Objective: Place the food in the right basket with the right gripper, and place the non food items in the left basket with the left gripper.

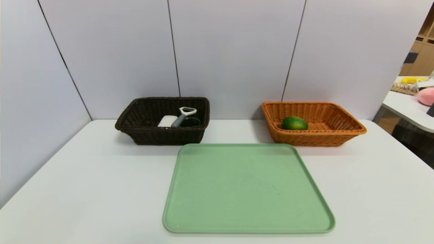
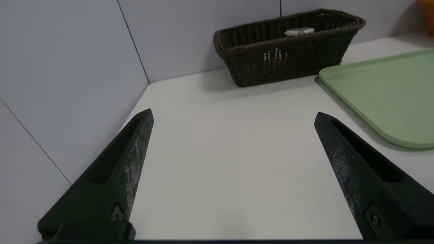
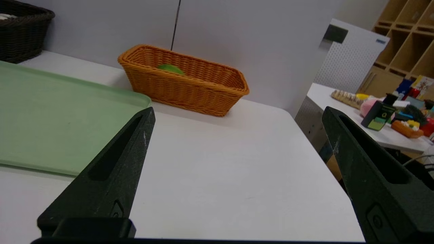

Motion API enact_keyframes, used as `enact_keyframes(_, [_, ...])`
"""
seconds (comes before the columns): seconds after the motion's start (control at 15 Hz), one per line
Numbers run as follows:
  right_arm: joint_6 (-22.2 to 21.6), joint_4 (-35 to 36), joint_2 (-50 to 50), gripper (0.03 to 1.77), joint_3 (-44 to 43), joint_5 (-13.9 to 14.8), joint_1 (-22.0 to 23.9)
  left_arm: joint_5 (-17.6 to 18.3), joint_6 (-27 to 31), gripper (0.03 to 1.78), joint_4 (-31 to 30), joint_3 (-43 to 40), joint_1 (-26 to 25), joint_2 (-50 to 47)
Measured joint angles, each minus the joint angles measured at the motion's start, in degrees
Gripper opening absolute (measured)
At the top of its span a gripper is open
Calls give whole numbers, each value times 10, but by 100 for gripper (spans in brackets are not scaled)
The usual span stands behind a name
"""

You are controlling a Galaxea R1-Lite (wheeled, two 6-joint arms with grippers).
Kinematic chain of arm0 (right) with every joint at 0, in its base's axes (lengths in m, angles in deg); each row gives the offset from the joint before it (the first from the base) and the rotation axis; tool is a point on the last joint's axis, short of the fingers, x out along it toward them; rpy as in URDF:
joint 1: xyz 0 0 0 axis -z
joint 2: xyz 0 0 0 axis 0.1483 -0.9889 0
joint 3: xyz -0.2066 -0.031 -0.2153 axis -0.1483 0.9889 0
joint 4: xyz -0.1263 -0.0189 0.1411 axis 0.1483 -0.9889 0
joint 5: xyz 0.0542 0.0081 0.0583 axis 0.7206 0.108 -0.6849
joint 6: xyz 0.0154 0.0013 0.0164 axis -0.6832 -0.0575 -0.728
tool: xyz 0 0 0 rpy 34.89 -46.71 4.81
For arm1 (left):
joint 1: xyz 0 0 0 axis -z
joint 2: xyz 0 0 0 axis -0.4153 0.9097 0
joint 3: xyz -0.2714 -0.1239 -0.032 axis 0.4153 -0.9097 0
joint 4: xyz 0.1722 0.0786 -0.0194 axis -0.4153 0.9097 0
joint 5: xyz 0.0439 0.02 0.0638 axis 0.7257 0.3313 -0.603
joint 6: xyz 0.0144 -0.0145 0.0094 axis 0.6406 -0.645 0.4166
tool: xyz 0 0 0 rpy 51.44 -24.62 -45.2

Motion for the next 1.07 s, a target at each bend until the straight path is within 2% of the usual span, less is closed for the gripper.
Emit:
enact_keyframes(0.07, [5, 37, 0, 169, 19, -4, 0, 18, -3, 169, 11, -2, 0, 0])
enact_keyframes(0.13, [2, 40, 0, 169, 29, -4, 0, 37, -9, 169, 28, -4, 0, 0])
enact_keyframes(0.27, [-18, -27, 0, 169, 37, -2, 0, 45, -29, 169, 66, -1, 0, 0])
enact_keyframes(0.4, [-36, -77, 0, 169, 39, -4, 0, 45, -62, 169, 76, 3, 0, 0])
enact_keyframes(0.6, [-66, -91, 0, 169, 39, -19, 0, 27, -118, 169, 90, 4, 0, 0])
enact_keyframes(0.8, [-74, -110, 0, 169, 39, -23, 0, 20, -148, 169, 91, 3, 0, 0])
enact_keyframes(0.93, [-80, -110, 0, 169, 39, -23, 0, 12, -153, 169, 91, 2, 0, 0])
enact_keyframes(1.07, [-80, -111, 0, 169, 39, -23, 0, -23, -131, 169, 98, 2, 0, 0])
